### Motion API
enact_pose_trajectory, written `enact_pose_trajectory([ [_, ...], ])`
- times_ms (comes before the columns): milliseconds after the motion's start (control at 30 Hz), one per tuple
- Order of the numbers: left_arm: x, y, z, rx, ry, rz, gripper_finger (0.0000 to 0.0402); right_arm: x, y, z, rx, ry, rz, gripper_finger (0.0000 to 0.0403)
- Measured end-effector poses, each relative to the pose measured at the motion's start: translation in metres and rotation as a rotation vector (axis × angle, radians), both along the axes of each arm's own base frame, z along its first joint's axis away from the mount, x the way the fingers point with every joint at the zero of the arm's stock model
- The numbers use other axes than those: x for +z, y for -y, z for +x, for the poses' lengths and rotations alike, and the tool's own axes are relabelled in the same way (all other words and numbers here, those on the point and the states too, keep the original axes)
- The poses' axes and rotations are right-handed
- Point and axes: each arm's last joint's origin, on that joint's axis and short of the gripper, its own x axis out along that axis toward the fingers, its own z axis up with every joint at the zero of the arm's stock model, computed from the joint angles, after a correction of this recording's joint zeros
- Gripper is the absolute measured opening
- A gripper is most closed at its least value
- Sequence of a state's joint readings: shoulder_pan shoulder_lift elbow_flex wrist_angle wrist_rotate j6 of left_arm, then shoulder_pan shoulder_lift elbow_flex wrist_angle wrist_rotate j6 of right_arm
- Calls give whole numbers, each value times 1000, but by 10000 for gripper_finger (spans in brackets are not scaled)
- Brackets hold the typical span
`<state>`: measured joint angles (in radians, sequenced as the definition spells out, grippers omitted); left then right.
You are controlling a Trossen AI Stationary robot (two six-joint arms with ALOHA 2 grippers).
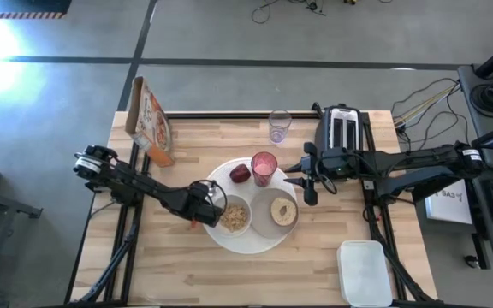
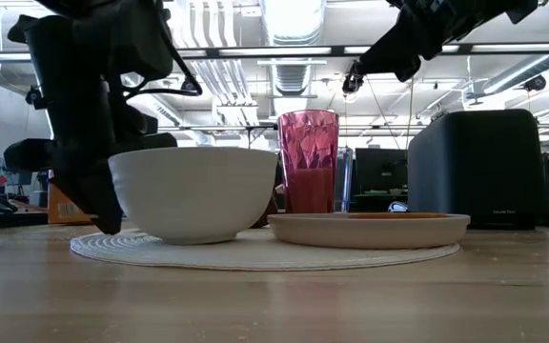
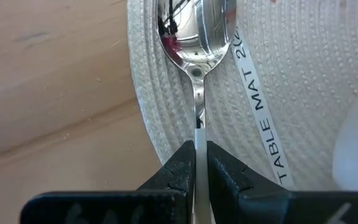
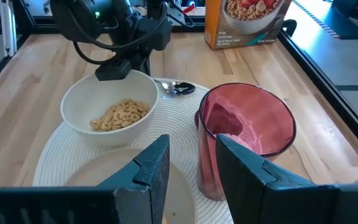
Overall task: Arrange a breakfast setting
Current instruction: Put the silver spoon on the white table mat to the left of the white bowl, then return to Home Position
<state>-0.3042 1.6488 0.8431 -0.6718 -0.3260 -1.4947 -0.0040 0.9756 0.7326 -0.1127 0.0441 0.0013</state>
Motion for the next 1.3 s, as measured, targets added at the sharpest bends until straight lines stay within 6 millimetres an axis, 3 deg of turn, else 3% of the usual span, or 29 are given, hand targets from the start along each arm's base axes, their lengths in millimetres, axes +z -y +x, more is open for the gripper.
enact_pose_trajectory([
  [267,13,-1,6,-77,23,-18,25,0,0,0,0,-2,-1,118],
  [567,16,-2,6,-92,26,-18,93,-4,0,-2,-8,-47,17,118],
  [767,26,-4,1,-127,26,-16,132,9,0,-13,0,18,-2,118],
  [1067,73,-10,-21,-228,148,-57,150,24,0,-35,15,88,-37,118],
  [1300,118,-7,-51,-462,320,-68,150,-4,0,-38,31,14,-67,118],
])
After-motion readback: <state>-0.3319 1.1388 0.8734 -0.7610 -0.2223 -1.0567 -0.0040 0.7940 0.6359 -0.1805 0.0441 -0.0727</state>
